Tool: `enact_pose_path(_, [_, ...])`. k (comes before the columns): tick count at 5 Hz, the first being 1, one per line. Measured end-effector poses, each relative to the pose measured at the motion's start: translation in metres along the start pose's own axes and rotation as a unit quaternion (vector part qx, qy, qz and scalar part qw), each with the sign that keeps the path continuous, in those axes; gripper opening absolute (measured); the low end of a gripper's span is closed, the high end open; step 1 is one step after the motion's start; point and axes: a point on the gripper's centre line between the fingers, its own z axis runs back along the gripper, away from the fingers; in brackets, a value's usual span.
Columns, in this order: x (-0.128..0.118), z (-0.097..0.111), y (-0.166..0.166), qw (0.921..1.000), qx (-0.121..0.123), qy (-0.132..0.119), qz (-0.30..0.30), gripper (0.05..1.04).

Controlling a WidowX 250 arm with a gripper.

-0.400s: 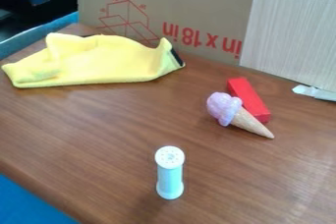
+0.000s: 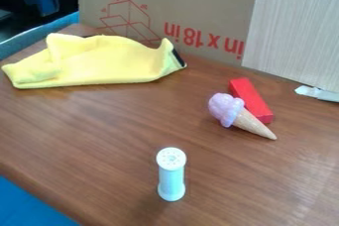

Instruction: Unfold the cloth top left to the bottom right

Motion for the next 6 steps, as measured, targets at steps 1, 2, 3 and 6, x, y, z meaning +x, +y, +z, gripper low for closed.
enact_pose_path(1, [0.011,-0.001,0.014,0.9999,-0.006,0.004,0.014,1.001])
enact_pose_path(2, [0.020,-0.007,0.027,0.9995,-0.005,0.005,0.031,1.001])
enact_pose_path(3, [0.029,-0.019,0.043,0.9991,0.006,-0.003,0.042,1.001])
enact_pose_path(6, [0.041,-0.039,0.056,0.9965,0.047,-0.040,0.058,1.001])
